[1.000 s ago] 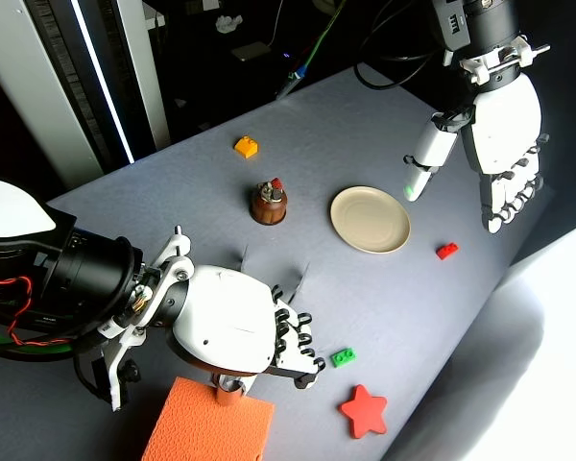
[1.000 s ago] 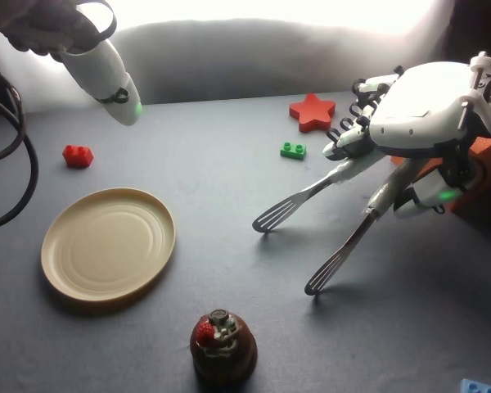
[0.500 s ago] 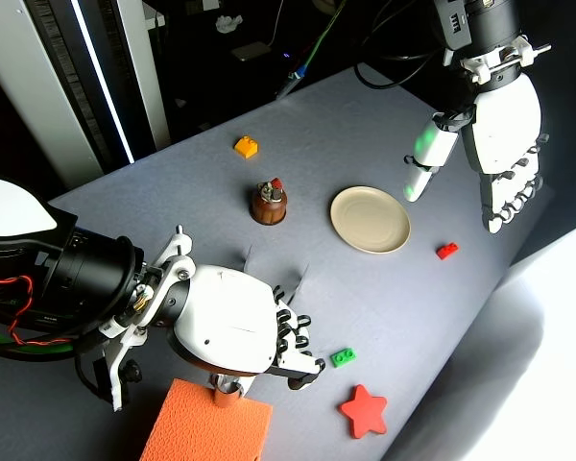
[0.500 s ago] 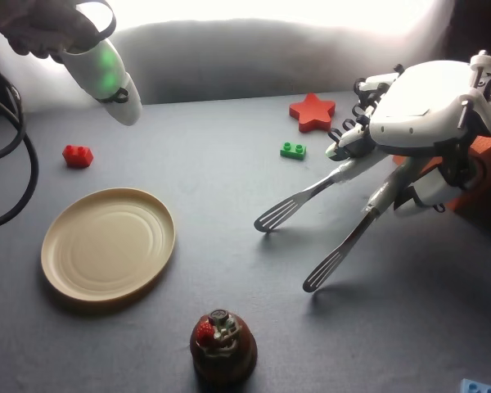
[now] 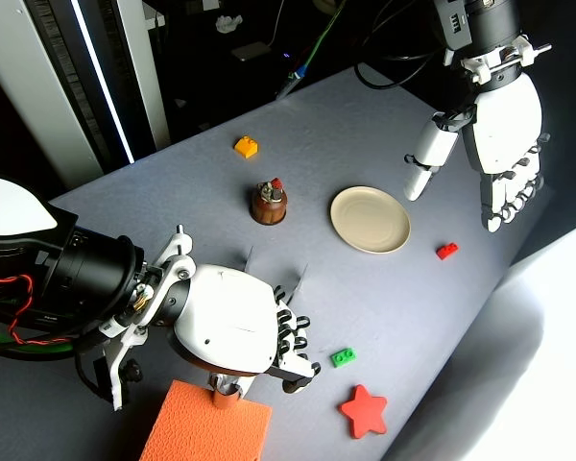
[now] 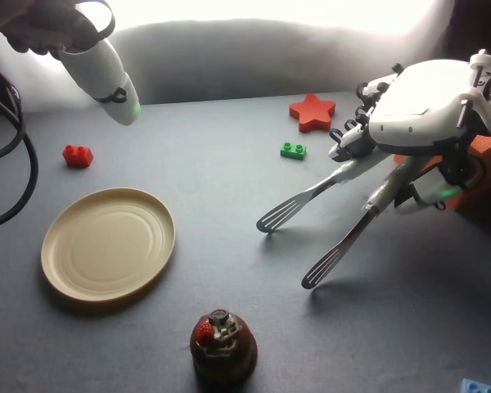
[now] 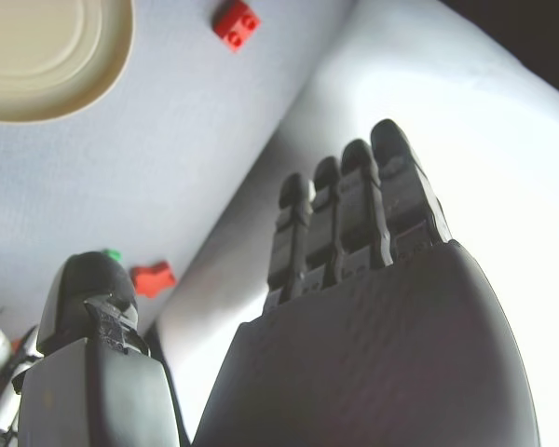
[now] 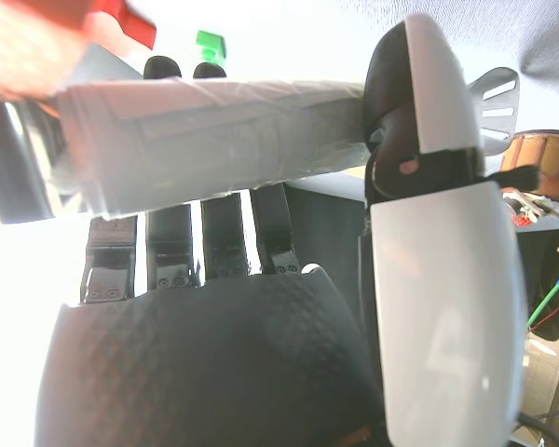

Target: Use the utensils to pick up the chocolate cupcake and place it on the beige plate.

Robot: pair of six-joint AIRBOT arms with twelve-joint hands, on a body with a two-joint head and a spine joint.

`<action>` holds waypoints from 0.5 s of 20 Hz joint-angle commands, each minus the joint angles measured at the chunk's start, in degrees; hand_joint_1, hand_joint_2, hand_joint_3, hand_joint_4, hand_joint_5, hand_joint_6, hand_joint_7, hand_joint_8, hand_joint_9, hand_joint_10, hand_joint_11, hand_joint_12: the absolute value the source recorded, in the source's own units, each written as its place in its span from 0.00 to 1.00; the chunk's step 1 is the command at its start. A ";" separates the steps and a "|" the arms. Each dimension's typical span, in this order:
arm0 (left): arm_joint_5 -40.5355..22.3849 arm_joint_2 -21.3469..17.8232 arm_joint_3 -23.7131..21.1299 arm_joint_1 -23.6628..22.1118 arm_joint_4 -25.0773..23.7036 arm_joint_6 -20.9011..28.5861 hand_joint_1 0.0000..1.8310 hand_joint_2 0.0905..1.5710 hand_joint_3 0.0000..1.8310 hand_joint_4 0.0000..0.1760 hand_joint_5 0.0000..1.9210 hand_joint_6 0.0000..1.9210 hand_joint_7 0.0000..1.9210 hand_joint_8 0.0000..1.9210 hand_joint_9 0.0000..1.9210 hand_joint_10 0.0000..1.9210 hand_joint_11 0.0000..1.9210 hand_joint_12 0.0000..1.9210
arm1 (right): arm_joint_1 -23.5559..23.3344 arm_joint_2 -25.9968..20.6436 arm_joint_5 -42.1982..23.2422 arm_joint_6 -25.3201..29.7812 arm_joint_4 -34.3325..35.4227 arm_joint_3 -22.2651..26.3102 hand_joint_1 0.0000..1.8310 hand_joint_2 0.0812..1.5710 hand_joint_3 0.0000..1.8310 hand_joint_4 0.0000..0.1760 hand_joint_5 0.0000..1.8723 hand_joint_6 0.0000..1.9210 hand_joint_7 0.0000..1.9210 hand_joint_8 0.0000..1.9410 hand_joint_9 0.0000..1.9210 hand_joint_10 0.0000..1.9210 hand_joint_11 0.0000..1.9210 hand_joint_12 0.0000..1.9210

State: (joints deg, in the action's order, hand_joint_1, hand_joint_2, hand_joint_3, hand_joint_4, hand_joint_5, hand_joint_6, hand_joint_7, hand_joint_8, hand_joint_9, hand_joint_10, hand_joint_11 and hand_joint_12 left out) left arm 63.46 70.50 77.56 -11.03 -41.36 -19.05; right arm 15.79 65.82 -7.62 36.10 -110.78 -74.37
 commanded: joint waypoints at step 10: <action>-1.46 -0.27 0.02 0.13 -4.82 -0.05 0.19 0.64 0.00 0.00 0.06 0.00 0.04 0.00 0.04 0.00 0.00 0.12 | -1.53 -0.72 2.86 -0.53 0.01 0.93 0.58 0.68 0.00 0.00 0.37 0.01 0.38 0.01 0.38 0.02 0.14 0.58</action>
State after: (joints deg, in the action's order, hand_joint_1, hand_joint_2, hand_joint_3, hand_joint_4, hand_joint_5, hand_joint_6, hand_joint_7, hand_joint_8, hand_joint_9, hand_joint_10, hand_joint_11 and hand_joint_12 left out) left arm 63.46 70.50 77.54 -10.76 -42.00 -19.03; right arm 14.87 65.58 -7.16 35.99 -111.00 -73.52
